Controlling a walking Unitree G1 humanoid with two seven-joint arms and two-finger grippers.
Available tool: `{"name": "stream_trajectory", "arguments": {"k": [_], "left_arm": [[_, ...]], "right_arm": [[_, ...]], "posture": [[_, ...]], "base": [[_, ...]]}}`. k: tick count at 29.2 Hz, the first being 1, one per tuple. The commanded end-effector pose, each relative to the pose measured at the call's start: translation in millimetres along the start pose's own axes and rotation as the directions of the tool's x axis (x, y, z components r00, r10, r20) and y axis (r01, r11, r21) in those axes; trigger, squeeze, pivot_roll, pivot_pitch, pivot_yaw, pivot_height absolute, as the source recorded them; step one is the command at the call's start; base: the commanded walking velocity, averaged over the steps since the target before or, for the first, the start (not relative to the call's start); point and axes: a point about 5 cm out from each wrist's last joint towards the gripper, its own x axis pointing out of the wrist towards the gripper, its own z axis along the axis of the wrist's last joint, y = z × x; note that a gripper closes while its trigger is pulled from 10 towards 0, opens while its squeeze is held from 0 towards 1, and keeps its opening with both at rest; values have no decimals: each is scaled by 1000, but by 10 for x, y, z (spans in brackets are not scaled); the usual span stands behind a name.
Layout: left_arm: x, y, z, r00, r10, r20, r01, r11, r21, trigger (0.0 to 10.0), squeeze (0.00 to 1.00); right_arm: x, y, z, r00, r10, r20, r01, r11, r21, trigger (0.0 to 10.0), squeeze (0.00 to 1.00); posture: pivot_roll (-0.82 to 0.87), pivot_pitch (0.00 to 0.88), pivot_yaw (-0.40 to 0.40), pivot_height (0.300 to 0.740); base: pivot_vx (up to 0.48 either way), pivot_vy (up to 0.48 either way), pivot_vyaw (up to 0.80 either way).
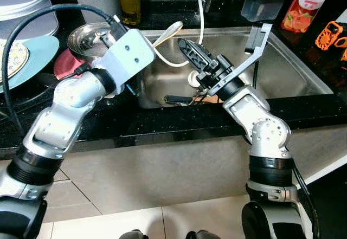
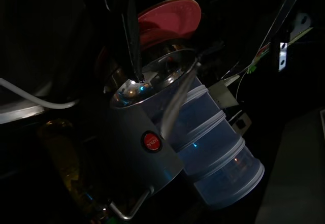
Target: Kitchen organization
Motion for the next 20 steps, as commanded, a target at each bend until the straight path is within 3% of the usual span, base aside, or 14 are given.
{"name": "stream_trajectory", "arguments": {"k": [1, 5, 17, 18, 19, 20], "left_arm": [[31, -49, 53, 999, -11, 49, 10, 1000, 6, 10000, 0], [36, -175, 22, 995, -85, 54, 86, 996, -11, 10000, 0], [63, -265, -76, 984, -173, 49, 173, 985, -12, 10000, 0], [65, -267, -92, 983, -177, 43, 178, 984, -13, 10000, 0], [66, -270, -103, 981, -187, 42, 188, 982, -18, 10000, 0], [69, -271, -107, 980, -192, 43, 193, 981, -22, 10000, 0]], "right_arm": [[-4, -19, 5, 1000, -12, 4, 12, 999, 48, 10000, 0], [13, 15, -2, 1000, 8, 4, -8, 997, 81, 10000, 0], [117, 185, -51, 996, 90, -21, -88, 992, 88, 10000, 0], [124, 196, -53, 995, 95, -22, -93, 992, 88, 6353, 0], [130, 209, -53, 995, 99, -23, -97, 992, 87, 3608, 0], [134, 217, -52, 994, 103, -23, -100, 991, 87, 3608, 0]], "posture": [[85, 20, -17, 740], [84, 13, -19, 740], [85, 2, -25, 740], [86, 2, -25, 740], [86, 2, -25, 740], [87, 3, -27, 740]], "base": [[0, 0, 0], [0, 0, 0], [0, 0, 0], [0, 0, 0], [0, 0, 0], [0, 0, 0]]}}
